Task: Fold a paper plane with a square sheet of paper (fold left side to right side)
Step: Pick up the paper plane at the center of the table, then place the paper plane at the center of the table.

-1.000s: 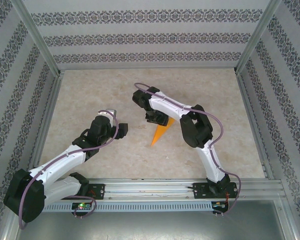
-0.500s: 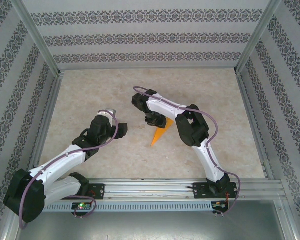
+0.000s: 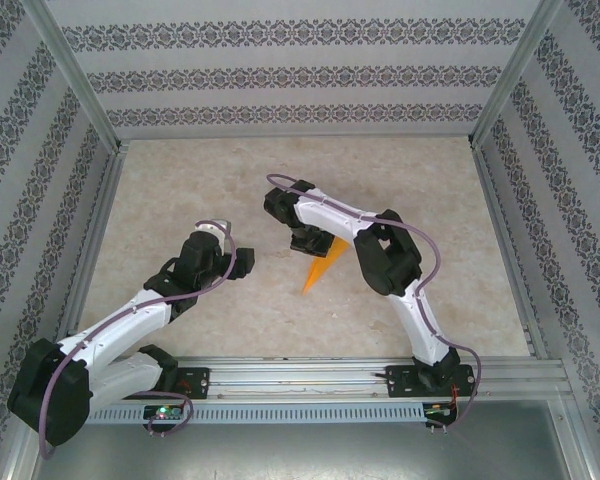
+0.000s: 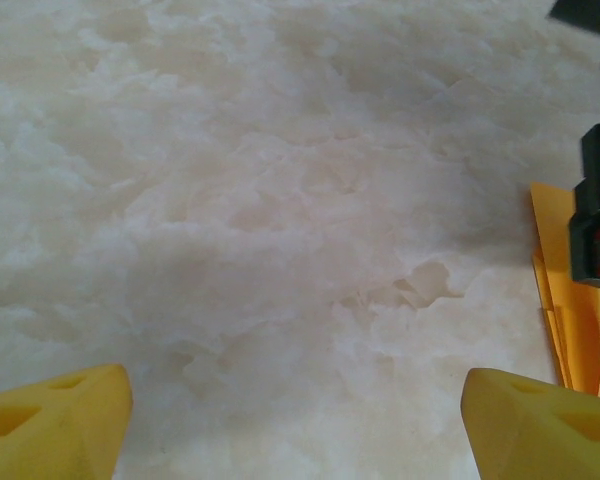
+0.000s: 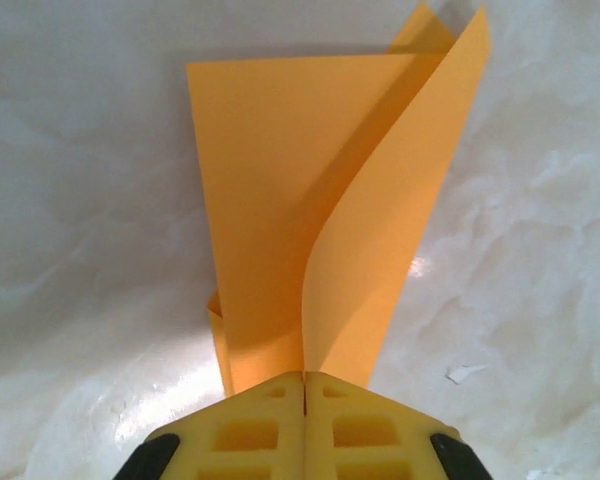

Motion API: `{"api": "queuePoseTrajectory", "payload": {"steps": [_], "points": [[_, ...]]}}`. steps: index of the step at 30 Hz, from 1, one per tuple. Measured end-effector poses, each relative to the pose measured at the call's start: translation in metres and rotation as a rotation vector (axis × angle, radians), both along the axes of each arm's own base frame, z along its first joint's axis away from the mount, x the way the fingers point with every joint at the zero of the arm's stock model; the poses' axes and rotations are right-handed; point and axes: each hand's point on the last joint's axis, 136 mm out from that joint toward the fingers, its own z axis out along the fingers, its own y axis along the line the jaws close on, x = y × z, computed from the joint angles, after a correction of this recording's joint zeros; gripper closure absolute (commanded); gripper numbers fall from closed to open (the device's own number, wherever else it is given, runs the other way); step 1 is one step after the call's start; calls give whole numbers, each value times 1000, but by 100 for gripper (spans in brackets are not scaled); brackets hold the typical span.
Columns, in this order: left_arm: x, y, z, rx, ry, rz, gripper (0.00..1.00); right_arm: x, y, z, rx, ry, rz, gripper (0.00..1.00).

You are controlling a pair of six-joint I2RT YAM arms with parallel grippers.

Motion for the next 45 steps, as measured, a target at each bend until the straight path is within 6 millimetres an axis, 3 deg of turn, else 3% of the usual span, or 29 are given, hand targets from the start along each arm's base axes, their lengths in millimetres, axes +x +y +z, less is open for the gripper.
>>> {"api": "queuePoseTrajectory", "payload": {"steps": [9,16,23,27,35,39,45], "points": [[-3,2,-2,-19,26,11,11,-11,-7,61,53,-135,38,100],[-2,10,16,-145,12,83,9,-17,-21,107,112,-307,120,100],[-2,16,29,-274,16,149,9,-20,-33,139,243,-508,275,100],[-2,19,31,-319,32,171,9,-15,-39,144,397,-584,319,100],[-11,26,40,-342,47,191,9,-9,-47,136,735,-668,375,100],[-12,26,47,-372,39,196,9,-11,-32,134,935,-691,428,100],[-15,21,47,-408,60,185,10,-22,10,132,1179,-672,526,100]]}}
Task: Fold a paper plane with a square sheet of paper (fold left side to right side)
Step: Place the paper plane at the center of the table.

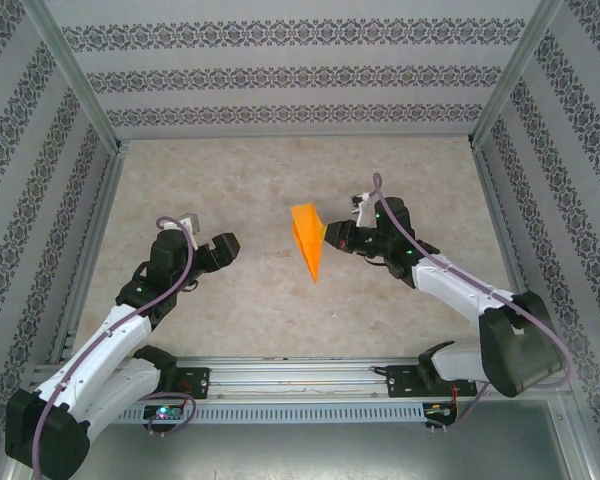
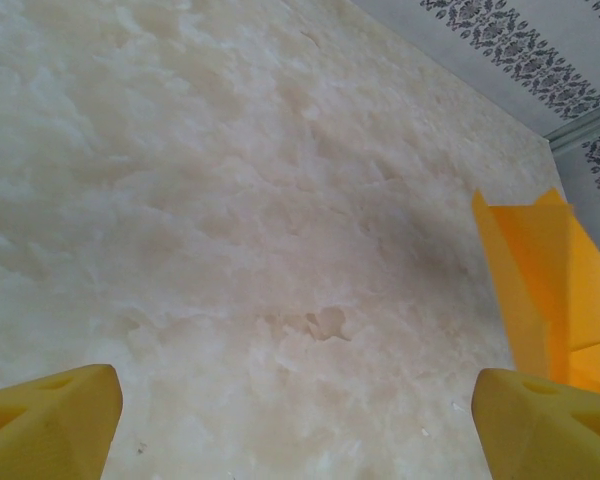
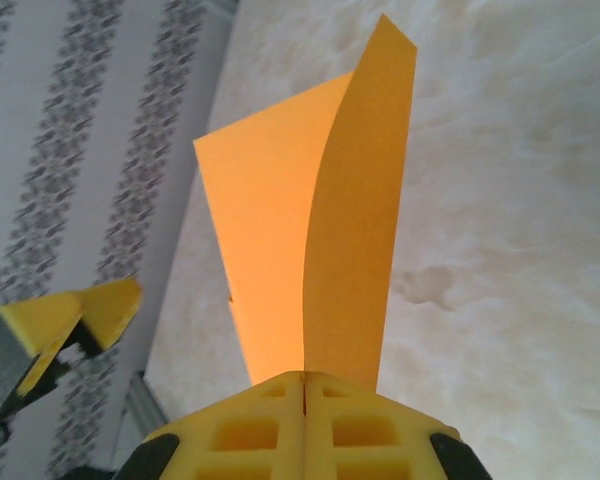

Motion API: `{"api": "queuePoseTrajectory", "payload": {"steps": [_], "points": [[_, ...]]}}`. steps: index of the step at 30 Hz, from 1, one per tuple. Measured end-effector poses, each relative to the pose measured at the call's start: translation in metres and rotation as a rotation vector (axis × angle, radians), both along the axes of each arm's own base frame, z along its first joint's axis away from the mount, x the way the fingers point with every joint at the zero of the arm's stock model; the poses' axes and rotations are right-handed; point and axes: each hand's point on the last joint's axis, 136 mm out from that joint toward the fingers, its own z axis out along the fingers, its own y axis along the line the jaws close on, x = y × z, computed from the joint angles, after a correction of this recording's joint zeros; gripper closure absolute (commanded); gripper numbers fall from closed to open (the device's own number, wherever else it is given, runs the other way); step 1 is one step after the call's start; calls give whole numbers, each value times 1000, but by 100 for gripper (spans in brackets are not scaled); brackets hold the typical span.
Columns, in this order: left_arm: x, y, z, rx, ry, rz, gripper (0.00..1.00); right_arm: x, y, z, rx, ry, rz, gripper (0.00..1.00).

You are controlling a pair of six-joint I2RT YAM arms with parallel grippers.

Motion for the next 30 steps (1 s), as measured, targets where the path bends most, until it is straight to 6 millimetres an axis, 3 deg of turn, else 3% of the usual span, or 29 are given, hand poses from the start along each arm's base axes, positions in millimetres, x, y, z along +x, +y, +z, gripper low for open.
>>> {"api": "queuePoseTrajectory", "payload": {"steps": [6,11,16,22,30], "points": [[-1,-4,4,-34,6,-11,10,-16,56,-3,121,-5,157,100],[0,-4,3,-45,13,-6,12,-18,87,-28,164,47,205,100],[0,-4,2,-47,19,-7,13,-7,91,-74,138,123,176,100],[0,-5,-1,-50,34,-14,15,5,80,-132,106,231,113,100],[3,-11,-25,-45,119,-38,19,10,66,-143,97,234,66,100]]}}
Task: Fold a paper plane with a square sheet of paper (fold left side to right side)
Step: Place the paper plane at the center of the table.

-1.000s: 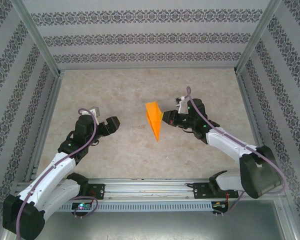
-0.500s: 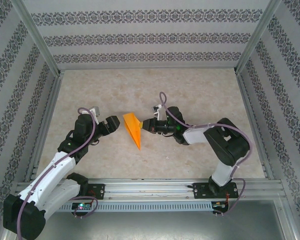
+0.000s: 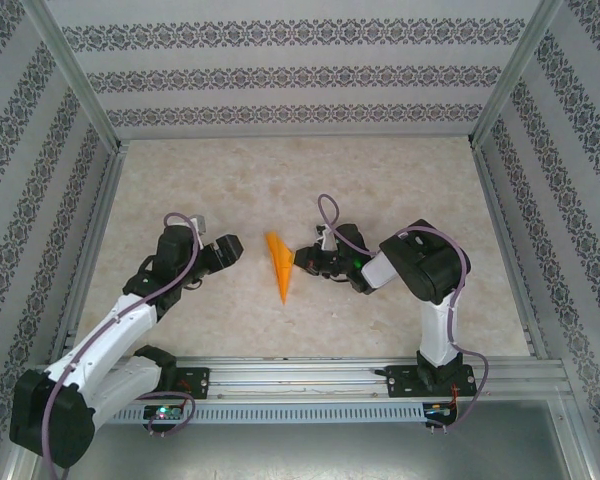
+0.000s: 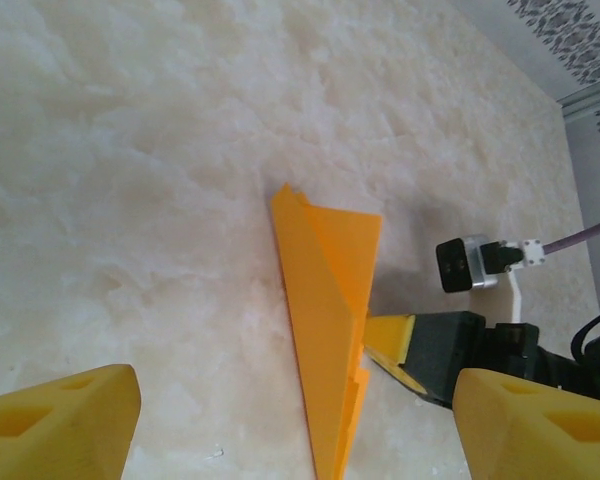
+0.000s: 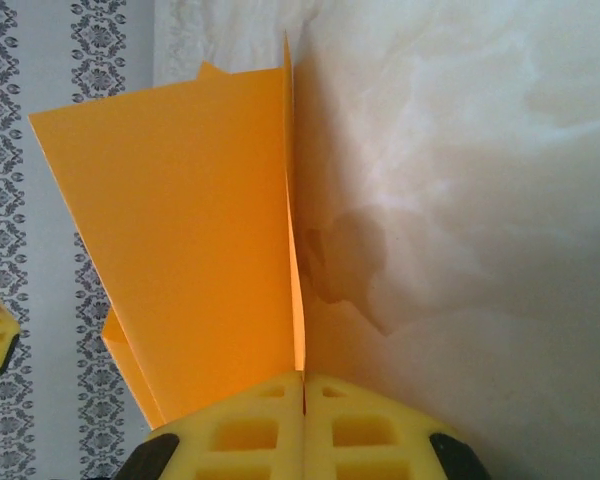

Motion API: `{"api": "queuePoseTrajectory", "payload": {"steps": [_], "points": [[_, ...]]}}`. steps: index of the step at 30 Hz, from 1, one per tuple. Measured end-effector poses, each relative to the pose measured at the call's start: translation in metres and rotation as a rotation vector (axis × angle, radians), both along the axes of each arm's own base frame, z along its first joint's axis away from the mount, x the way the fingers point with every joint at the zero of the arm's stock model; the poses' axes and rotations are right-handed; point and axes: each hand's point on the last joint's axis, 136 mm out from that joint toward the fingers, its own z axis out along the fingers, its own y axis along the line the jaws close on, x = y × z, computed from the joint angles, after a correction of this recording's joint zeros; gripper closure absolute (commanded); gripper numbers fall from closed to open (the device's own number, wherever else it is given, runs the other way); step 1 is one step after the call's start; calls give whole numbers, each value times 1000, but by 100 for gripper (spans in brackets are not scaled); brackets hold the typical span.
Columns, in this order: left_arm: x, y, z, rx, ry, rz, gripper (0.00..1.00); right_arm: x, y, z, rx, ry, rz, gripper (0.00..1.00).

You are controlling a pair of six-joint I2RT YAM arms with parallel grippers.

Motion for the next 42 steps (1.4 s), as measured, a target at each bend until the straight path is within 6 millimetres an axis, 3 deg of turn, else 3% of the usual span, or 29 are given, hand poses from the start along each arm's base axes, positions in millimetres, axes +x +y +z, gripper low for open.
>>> {"api": "queuePoseTrajectory", "payload": {"steps": [6,12,15,27,32,37,42], "points": [[1,-5,-8,-9,29,-22,19,-5,-4,2,-4,-9,-2,100],[2,-9,-8,-22,30,-34,19,-6,-5,19,5,-53,2,94],[3,-9,-8,-23,28,-34,19,-6,-5,24,9,-69,5,90],[3,-9,-7,-25,26,-37,18,-10,-11,14,-31,-52,-3,70],[3,-9,-7,-25,26,-37,17,-9,-18,22,-56,-75,-20,59],[3,-9,-6,-24,19,-34,14,-11,-32,35,-129,-107,-36,53],[3,-3,12,-16,-49,-16,11,-19,-44,51,-305,-141,-14,47]]}}
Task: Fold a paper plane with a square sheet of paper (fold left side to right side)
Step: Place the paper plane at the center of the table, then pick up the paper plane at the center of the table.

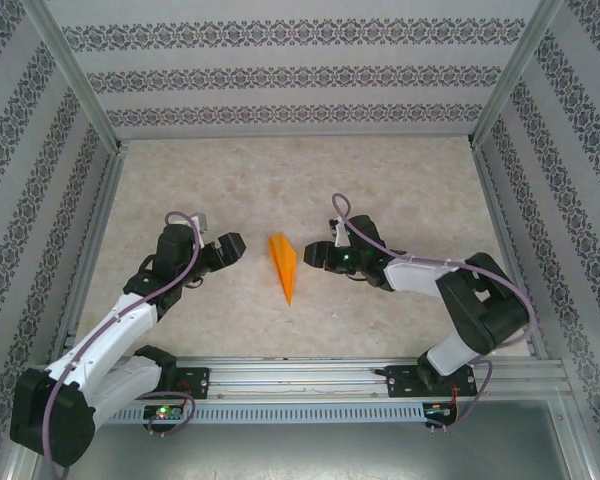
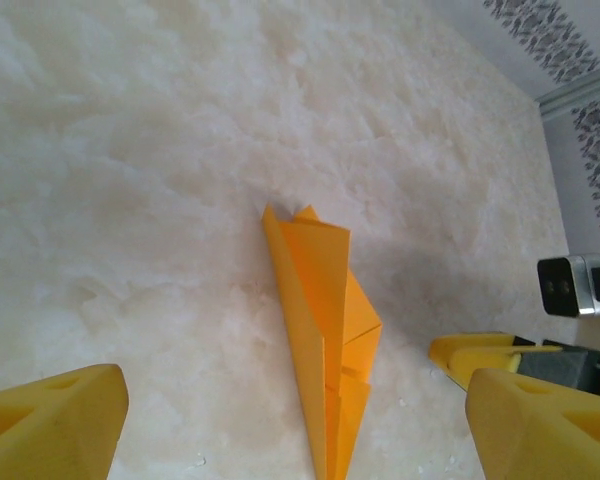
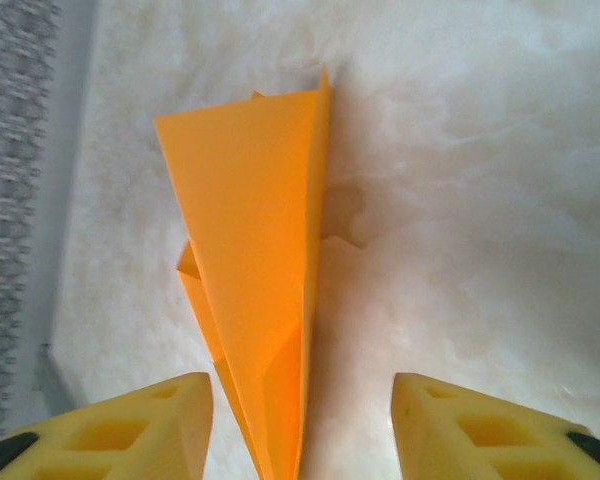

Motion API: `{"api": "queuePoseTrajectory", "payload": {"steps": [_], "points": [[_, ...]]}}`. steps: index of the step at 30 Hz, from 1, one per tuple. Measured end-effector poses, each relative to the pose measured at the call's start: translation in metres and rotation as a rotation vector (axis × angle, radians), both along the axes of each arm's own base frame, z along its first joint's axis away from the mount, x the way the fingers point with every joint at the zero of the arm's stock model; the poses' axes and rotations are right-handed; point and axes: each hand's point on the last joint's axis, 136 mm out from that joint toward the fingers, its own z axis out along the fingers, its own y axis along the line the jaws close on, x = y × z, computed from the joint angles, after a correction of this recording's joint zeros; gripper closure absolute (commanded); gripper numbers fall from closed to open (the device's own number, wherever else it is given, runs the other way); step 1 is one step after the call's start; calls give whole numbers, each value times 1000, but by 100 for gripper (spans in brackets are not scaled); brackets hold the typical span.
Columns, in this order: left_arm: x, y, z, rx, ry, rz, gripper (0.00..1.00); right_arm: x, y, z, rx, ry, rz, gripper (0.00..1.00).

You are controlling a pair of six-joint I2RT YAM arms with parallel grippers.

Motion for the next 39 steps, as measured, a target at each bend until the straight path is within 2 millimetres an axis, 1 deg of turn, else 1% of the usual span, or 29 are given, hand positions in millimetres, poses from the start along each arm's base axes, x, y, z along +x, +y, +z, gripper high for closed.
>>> {"api": "queuePoseTrajectory", "payload": {"steps": [3,5,7,10,15,20,25,28,34,39], "points": [[0,4,9,9,-37,11,11,-6,7,18,-95,-31,51,47],[0,5,10,14,-45,16,11,-12,12,24,-140,-32,83,47],[0,7,10,19,-44,19,11,-18,16,26,-185,-22,111,47],[0,8,7,27,-40,19,10,-26,23,20,-253,11,151,47],[-2,9,2,39,-34,14,10,-33,37,-2,-348,79,201,44],[-2,11,-1,45,-31,18,10,-32,44,-15,-404,117,223,43],[-2,11,-1,51,-33,15,10,-28,48,-17,-421,121,233,44],[-2,11,-1,55,-35,13,10,-26,50,-18,-426,123,237,46],[0,13,-5,64,-26,17,10,-26,54,-23,-438,136,248,48],[0,14,-8,65,-16,18,10,-22,58,-28,-444,143,250,49]]}}
